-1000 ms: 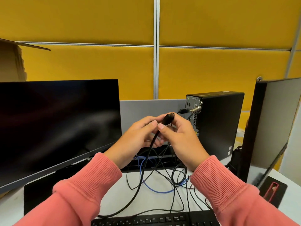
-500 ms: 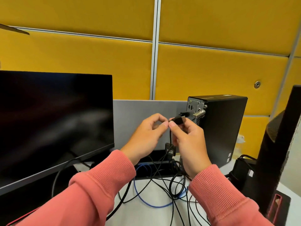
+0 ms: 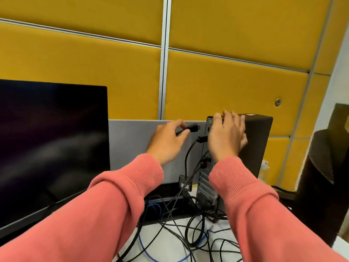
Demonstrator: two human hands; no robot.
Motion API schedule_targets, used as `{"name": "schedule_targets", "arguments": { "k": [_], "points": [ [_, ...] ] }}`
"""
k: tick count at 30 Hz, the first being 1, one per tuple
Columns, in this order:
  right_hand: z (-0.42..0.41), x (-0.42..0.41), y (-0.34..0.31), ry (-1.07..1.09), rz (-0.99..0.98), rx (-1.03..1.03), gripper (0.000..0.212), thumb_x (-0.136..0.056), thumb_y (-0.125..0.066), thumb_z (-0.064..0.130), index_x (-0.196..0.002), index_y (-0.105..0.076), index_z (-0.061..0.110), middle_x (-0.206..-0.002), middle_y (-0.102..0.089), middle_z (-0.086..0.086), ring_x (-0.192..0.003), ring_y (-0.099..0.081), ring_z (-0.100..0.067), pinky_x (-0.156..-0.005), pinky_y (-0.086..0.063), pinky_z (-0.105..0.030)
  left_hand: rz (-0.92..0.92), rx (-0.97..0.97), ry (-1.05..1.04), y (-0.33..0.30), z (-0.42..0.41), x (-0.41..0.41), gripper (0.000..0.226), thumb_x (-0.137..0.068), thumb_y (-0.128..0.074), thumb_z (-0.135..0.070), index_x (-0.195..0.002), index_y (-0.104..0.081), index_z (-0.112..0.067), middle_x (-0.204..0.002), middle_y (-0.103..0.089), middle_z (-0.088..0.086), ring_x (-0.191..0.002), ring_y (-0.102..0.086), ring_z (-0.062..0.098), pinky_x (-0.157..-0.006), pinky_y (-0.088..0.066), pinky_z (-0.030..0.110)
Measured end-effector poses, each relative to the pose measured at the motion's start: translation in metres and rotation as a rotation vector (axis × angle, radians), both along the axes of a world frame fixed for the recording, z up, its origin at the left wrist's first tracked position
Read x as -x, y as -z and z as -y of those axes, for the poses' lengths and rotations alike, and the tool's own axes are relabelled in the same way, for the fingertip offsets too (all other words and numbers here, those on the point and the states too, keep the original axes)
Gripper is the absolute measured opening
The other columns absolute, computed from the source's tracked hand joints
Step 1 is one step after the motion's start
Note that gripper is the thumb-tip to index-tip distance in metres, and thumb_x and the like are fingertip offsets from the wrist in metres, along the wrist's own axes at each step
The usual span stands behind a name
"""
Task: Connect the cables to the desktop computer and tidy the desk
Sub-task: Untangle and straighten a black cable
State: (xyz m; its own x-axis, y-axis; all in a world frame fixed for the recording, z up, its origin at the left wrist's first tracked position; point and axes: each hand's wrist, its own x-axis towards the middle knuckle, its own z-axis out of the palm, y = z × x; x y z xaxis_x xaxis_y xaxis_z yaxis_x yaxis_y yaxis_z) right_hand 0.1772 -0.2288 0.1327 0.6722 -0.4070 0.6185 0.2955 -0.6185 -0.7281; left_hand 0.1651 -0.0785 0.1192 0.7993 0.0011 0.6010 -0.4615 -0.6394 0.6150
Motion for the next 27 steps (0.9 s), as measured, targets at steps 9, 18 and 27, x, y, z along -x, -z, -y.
{"name": "schedule_targets", "arguments": {
  "k": [9,18,27],
  "points": [
    [0.011,-0.023,0.032,-0.05,0.366,-0.149,0.034,-0.096,-0.035,0.034,-0.109,-0.066,0.027,-0.128,-0.058,0.01,-0.134,-0.037,-0.01,-0.11,-0.026,-0.049,0.055,-0.019,-0.056,0.016,0.008,-0.023,0.017,-0.099,-0.06,-0.044,-0.091,-0.067,-0.031,-0.075,-0.065,-0.003,-0.074,-0.062,0.017,-0.065,-0.052,0.035],
    [0.01,-0.03,0.036,-0.094,0.435,-0.201,0.031,-0.089,-0.041,0.024,-0.106,-0.067,0.026,-0.126,-0.058,0.017,-0.136,-0.036,-0.011,-0.11,-0.023,-0.053,0.08,0.092,-0.06,0.023,0.018,-0.036,0.022,-0.096,-0.065,-0.044,-0.08,-0.068,-0.028,-0.06,-0.052,-0.007,-0.06,-0.051,0.016,-0.058,-0.036,0.027],
    [0.009,-0.032,0.037,-0.066,0.462,-0.167,0.034,-0.083,-0.041,0.02,-0.108,-0.064,0.027,-0.126,-0.056,0.017,-0.137,-0.035,-0.01,-0.11,-0.023,-0.055,0.073,0.07,-0.077,0.011,0.033,-0.04,0.023,-0.097,-0.065,-0.043,-0.081,-0.068,-0.027,-0.064,-0.057,-0.006,-0.064,-0.056,0.014,-0.056,-0.04,0.027]
  ]
}}
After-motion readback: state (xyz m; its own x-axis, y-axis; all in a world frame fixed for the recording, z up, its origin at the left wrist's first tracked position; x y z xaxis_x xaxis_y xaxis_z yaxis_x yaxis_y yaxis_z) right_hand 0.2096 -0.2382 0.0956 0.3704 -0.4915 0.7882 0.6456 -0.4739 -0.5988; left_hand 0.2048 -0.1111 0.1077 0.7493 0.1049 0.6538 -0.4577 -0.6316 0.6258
